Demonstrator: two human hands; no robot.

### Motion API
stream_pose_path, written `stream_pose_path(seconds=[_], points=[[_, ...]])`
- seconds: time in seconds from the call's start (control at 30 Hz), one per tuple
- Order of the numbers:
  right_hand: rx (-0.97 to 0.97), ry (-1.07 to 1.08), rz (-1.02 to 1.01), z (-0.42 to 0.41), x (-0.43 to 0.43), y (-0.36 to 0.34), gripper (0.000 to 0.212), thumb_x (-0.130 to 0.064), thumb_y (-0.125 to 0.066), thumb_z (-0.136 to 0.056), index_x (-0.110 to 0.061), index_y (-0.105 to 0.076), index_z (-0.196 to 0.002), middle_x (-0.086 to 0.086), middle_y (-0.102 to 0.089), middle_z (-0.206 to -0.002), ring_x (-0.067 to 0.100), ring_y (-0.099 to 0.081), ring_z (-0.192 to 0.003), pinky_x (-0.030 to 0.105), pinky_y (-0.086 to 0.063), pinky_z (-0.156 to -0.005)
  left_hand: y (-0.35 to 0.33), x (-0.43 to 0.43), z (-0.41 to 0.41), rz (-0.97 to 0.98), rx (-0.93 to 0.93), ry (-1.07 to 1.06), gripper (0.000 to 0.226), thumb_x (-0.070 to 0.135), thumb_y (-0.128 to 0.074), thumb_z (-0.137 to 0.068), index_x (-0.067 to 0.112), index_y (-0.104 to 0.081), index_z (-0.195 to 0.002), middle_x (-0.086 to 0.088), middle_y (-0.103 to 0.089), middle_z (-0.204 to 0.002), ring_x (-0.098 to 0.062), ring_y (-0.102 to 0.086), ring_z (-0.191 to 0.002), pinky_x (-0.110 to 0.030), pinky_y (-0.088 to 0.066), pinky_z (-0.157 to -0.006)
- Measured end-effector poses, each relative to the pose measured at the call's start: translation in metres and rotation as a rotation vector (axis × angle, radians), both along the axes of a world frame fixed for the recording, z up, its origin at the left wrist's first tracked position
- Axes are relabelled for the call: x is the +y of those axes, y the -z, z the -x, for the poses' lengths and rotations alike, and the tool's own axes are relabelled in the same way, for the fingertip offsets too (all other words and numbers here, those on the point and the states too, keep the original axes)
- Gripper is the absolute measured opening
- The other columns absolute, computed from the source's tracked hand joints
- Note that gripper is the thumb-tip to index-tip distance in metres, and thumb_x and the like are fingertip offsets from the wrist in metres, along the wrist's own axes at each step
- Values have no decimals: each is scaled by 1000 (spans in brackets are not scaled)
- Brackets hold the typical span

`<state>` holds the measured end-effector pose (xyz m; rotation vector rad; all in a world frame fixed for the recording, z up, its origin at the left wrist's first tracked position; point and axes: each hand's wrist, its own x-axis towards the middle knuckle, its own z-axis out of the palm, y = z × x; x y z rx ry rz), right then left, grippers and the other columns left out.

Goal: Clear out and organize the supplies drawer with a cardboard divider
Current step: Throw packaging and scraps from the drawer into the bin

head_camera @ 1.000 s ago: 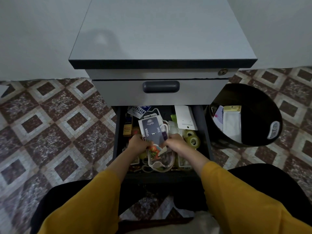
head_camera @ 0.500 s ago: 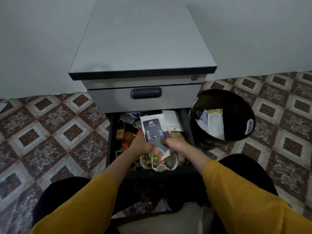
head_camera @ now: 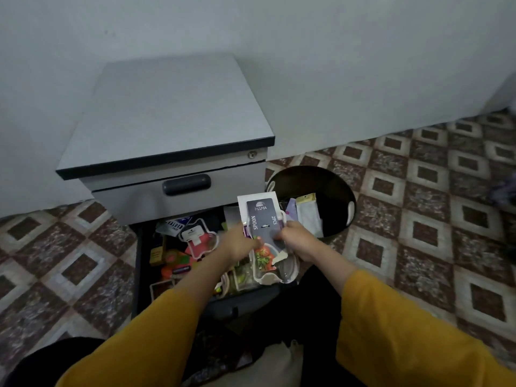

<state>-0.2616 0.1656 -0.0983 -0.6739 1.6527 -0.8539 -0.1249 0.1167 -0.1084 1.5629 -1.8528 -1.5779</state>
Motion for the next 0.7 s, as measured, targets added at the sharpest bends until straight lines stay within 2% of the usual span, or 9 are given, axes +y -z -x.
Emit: stream_pose_path(seconds=[0.07, 0.17, 0.23, 0.33, 0.4, 0.47, 0.53, 0.6, 0.7], points=[[-4, 78, 35, 17, 2, -5, 20, 8, -49, -85, -7, -53, -98, 15, -65, -94, 28, -63, -84, 39, -53, -78, -2, -2, 17, 25, 4, 12, 32, 8, -71, -80, 7, -63, -111, -8, -67, -108, -25, -63, -99, -34, -49, -90], [-8, 189, 50, 42, 3, -9, 30, 9, -51, -87, -6, -44, -112, 8, -58, -88, 17, -57, -73, 25, -47, -60, -6, -6, 45, 54, 29, 32, 28, 12, -69, -83, 6, -63, -110, -8, -67, -105, -24, -63, -96, -34, -49, -88], [19, 238, 50, 58, 1, -7, 35, 7, -55, -86, -2, -44, -118, 15, -59, -103, 23, -58, -85, 31, -49, -70, -7, -9, 62, 40, 43, 42, 25, 9, -67, -85, 6, -64, -109, -8, -67, -105, -22, -63, -96, -31, -48, -87], [19, 305, 48, 77, -2, -4, 31, 7, -58, -83, -1, -53, -113, 20, -62, -112, 32, -61, -99, 42, -51, -89, -4, -17, 84, 11, 35, 54, 26, 6, -67, -83, 6, -65, -109, -5, -68, -104, -21, -63, -98, -30, -48, -86], [14, 324, 56, 91, -4, -2, 28, 7, -58, -82, 0, -60, -109, 19, -65, -108, 33, -63, -95, 42, -53, -86, -2, -21, 97, -1, 34, 74, 27, 7, -69, -82, 9, -66, -110, -3, -68, -104, -19, -62, -96, -26, -45, -80], [14, 332, 72, 103, -6, 0, 24, 7, -56, -82, -2, -63, -104, 17, -65, -100, 29, -61, -86, 34, -52, -73, 2, -26, 110, -1, 40, 76, 28, 7, -70, -81, 8, -67, -109, -5, -69, -104, -17, -62, -93, -24, -44, -78], [22, 326, 72, 116, -9, 4, 23, 6, -55, -82, -4, -63, -101, 13, -63, -96, 25, -59, -83, 27, -49, -65, 6, -32, 122, -16, 50, 65, 29, 7, -71, -80, 7, -68, -108, -8, -70, -106, -19, -64, -93, -30, -50, -84], [42, 314, 60, 127, -14, 10, 25, 6, -54, -83, -2, -63, -105, 13, -63, -97, 25, -58, -83, 27, -48, -64, 12, -38, 133, -35, 46, 57, 28, 8, -74, -78, 7, -69, -105, -11, -70, -105, -24, -66, -96, -41, -51, -91], [91, 316, 29, 142, -25, 22, 30, 5, -56, -83, -2, -60, -112, 18, -63, -109, 30, -59, -93, 36, -50, -79, 25, -50, 146, -43, 56, 47, 27, 8, -75, -77, 9, -69, -103, -12, -70, -105, -27, -65, -98, -46, -50, -92]])
